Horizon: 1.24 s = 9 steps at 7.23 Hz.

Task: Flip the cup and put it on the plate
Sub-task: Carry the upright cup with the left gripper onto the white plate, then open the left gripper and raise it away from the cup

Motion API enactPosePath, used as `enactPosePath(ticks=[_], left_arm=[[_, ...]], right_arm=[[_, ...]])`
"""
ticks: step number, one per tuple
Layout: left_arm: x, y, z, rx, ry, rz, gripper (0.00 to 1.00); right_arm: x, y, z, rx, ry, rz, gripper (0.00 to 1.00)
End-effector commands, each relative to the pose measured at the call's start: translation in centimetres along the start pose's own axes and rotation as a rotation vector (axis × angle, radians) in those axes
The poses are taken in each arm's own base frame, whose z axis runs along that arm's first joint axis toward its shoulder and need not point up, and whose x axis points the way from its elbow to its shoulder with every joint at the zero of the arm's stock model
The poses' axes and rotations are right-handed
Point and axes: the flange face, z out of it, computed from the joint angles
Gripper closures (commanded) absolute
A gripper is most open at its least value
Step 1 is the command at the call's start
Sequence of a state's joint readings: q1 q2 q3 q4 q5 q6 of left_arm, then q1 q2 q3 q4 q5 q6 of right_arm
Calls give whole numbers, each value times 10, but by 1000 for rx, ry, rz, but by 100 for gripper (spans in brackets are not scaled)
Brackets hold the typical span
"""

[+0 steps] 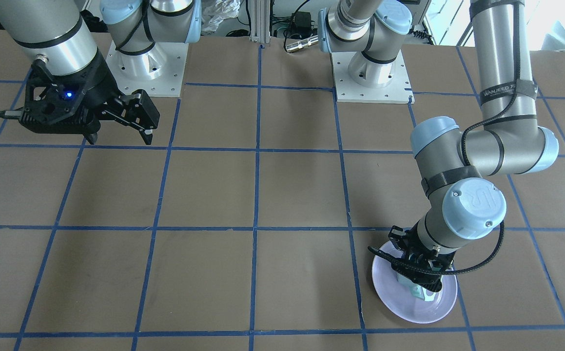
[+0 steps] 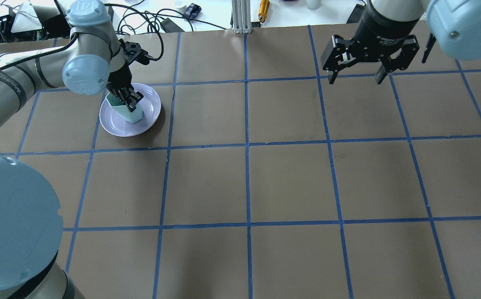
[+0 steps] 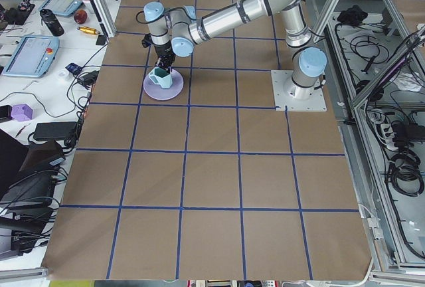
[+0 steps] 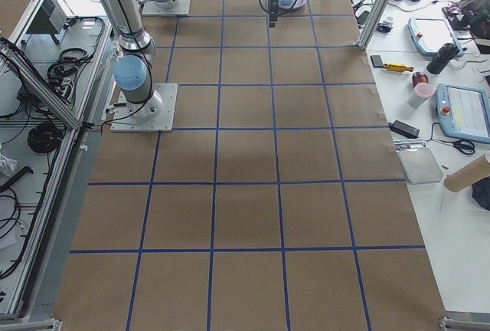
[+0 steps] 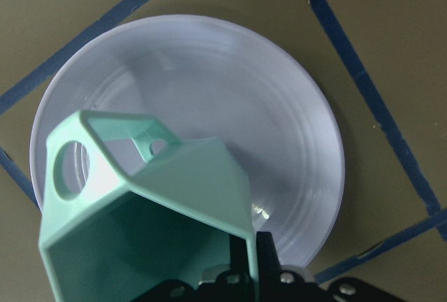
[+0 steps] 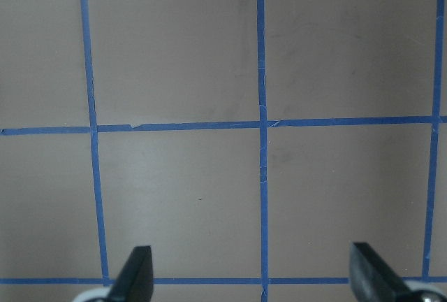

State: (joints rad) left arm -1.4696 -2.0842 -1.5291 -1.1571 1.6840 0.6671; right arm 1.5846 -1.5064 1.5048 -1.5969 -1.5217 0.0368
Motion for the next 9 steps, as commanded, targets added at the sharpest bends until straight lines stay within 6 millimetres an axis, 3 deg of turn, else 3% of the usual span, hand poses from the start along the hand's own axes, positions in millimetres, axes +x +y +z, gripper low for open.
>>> enactPosePath(ticks=[1, 3, 6, 8, 9], left_arm=[[0, 2, 1, -3, 4, -4, 4], [5, 8, -22, 11, -5, -7, 4], [28, 36, -94, 40, 25, -70, 4], [51, 70, -152, 52, 20, -180, 4], [64, 84, -169, 68, 47, -215, 4]], right_arm=[[0, 0, 0, 0, 0, 0, 0], [0, 0, 0, 0, 0, 0, 0], [0, 0, 0, 0, 0, 0, 0], [0, 0, 0, 0, 0, 0, 0], [0, 0, 0, 0, 0, 0, 0]])
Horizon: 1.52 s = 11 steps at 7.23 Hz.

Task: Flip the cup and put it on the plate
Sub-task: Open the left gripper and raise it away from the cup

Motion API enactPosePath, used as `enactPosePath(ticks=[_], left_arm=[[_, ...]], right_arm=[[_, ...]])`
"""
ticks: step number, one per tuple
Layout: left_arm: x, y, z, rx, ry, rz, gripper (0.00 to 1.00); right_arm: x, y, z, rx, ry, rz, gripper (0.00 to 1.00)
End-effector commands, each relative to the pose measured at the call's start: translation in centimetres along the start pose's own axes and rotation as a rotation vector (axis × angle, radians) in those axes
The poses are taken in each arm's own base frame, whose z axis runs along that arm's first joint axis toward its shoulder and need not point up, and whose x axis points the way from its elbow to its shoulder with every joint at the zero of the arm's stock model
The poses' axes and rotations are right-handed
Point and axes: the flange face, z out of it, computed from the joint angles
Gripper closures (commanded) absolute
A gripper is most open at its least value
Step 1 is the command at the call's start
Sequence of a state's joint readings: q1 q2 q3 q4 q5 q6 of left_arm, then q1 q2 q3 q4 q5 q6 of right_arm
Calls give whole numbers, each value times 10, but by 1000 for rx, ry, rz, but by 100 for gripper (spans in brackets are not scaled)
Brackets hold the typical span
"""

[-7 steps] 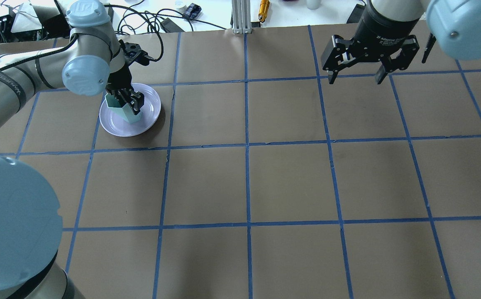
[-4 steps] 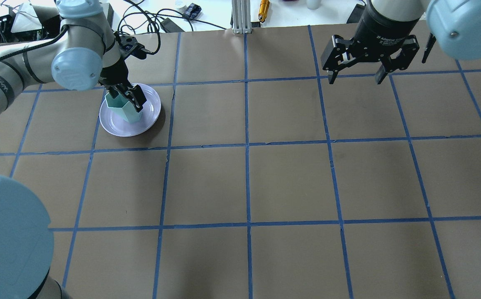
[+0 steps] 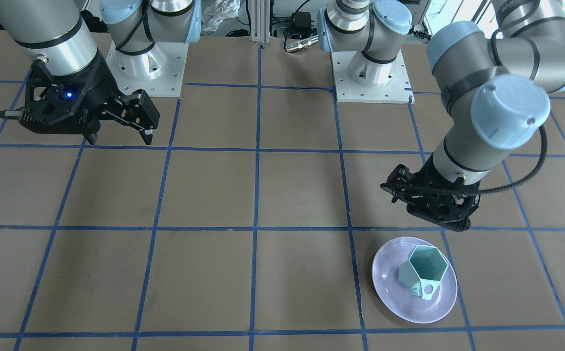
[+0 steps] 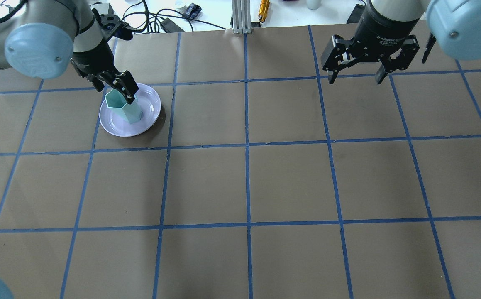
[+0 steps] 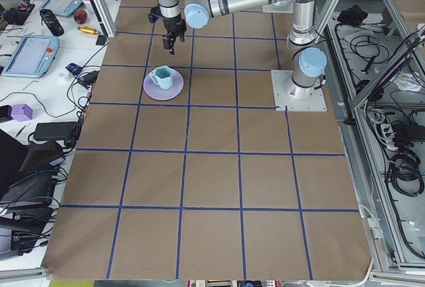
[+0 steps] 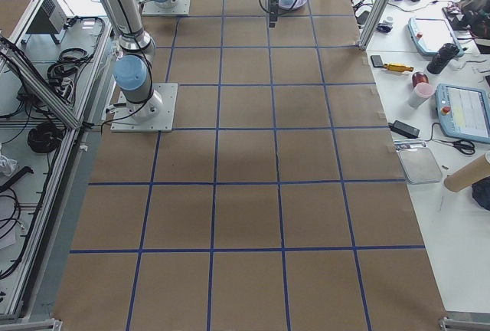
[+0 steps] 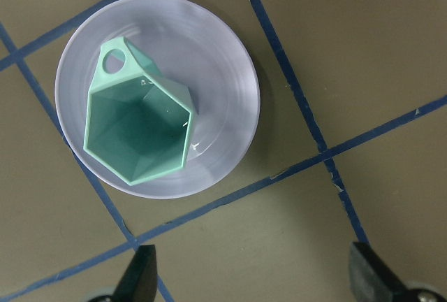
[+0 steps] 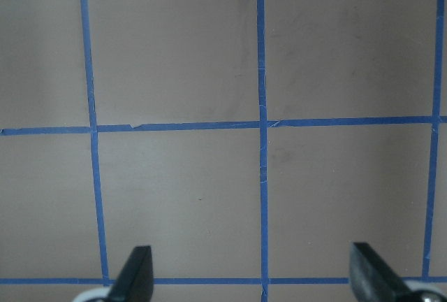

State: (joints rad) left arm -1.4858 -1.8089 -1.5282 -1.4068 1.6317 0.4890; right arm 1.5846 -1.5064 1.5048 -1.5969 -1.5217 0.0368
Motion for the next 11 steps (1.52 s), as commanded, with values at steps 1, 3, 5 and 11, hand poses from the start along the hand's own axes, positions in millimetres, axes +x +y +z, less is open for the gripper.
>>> enactPosePath(ticks=[1, 3, 5, 11], left_arm=[[22, 35, -43, 32, 38, -105, 4], [45, 64, -62, 47, 35, -188, 4], [75, 87, -72, 59, 29, -244, 4], [100, 103, -89, 82, 31, -414, 0]], right_arm=[[0, 0, 0, 0, 0, 0, 0], [0, 0, 0, 0, 0, 0, 0], [0, 0, 0, 0, 0, 0, 0], [0, 0, 0, 0, 0, 0, 0]])
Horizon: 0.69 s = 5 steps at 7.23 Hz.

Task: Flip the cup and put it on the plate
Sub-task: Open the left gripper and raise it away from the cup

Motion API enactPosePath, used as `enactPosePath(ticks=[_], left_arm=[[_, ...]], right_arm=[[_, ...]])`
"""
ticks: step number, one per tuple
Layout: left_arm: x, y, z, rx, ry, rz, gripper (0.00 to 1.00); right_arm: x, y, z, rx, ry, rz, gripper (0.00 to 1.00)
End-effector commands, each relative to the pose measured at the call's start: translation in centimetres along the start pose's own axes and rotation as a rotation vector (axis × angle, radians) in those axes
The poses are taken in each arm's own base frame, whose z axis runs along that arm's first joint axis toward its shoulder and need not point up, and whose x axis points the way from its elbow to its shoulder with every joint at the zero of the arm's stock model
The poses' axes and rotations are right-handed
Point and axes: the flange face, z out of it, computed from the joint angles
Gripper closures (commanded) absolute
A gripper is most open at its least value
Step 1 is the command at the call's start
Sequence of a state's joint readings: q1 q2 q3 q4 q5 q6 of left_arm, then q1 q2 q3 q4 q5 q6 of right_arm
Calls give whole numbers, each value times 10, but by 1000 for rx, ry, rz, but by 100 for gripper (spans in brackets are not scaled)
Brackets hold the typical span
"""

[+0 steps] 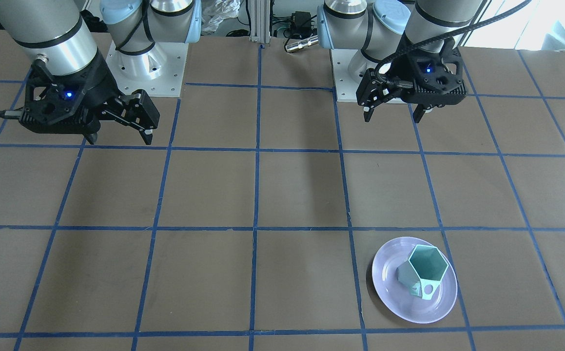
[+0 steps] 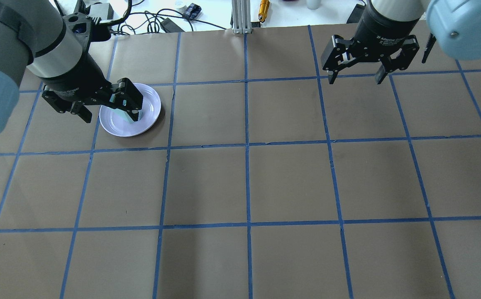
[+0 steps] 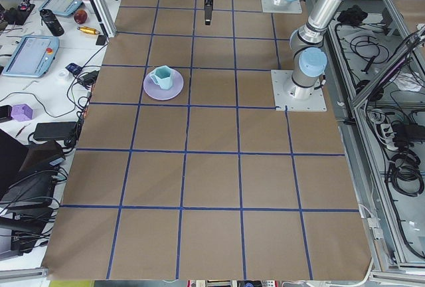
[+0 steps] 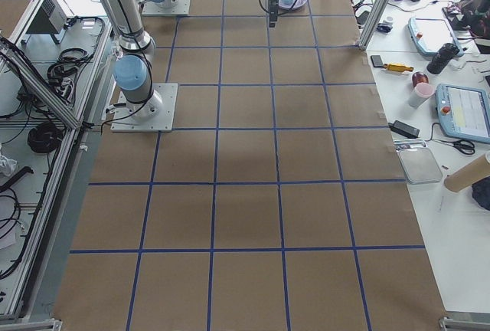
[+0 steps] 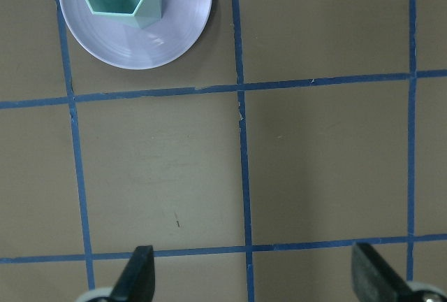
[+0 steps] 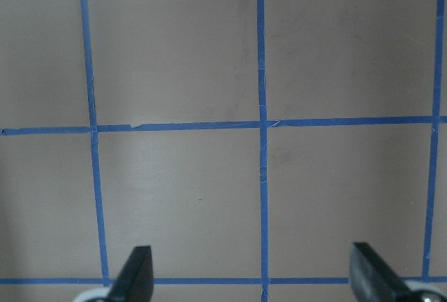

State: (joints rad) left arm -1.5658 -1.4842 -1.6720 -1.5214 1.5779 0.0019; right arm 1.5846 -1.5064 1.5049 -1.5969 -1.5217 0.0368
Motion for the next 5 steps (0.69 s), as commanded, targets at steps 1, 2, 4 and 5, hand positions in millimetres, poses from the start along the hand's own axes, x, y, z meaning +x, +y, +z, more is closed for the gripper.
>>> enactPosePath(ticks=[1, 2, 4, 5], left_arm=[[5, -6, -6, 2, -3, -5, 0], [5, -9, -9, -22, -1, -12, 0], [5, -16, -15, -33, -1, -14, 0], [5, -17, -15, -33, -2, -14, 0]], right_arm=[[0, 0, 0, 0, 0, 0, 0], [0, 0, 0, 0, 0, 0, 0], [0, 0, 0, 0, 0, 0, 0], [0, 0, 0, 0, 0, 0, 0]])
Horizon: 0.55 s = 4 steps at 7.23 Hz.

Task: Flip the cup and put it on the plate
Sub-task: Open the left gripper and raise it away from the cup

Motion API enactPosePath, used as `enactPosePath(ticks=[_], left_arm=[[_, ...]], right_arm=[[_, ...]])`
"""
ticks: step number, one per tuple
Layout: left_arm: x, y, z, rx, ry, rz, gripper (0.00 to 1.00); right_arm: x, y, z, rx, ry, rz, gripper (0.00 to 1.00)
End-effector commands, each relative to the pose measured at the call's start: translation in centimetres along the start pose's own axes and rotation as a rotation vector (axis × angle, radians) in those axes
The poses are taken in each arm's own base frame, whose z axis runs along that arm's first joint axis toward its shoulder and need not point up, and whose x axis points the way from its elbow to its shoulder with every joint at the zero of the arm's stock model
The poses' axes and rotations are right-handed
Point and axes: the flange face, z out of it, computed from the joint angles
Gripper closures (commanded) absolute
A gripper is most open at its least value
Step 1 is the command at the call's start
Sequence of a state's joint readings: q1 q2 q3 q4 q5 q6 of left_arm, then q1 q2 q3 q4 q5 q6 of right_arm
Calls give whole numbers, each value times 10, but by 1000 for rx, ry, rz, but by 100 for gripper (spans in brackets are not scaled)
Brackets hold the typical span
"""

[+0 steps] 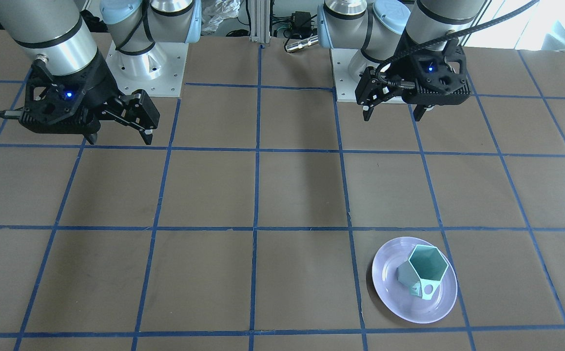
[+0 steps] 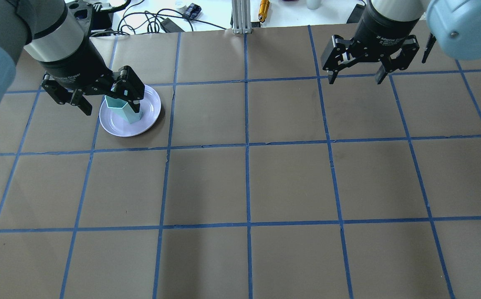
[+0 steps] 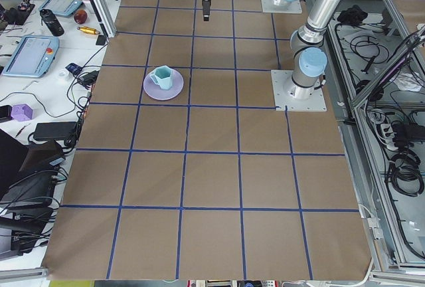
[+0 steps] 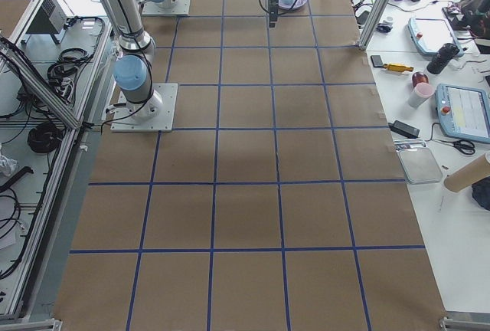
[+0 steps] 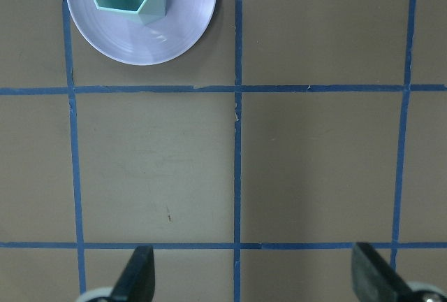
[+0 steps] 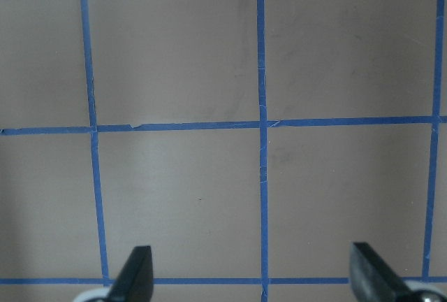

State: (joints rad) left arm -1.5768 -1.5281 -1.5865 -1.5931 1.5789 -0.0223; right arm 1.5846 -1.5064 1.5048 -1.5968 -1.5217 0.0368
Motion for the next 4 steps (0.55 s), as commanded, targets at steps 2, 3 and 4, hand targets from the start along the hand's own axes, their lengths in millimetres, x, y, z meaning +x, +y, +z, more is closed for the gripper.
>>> enactPosePath(ticks=[2, 3, 4], left_arm=[[-1, -2, -3, 0, -3, -2, 0], [-1, -4, -6, 4, -1, -2, 0], [-1, -6, -6, 6, -1, -2, 0]], right_arm=[[0, 0, 0, 0, 0, 0, 0], [0, 0, 0, 0, 0, 0, 0], [0, 0, 0, 0, 0, 0, 0]])
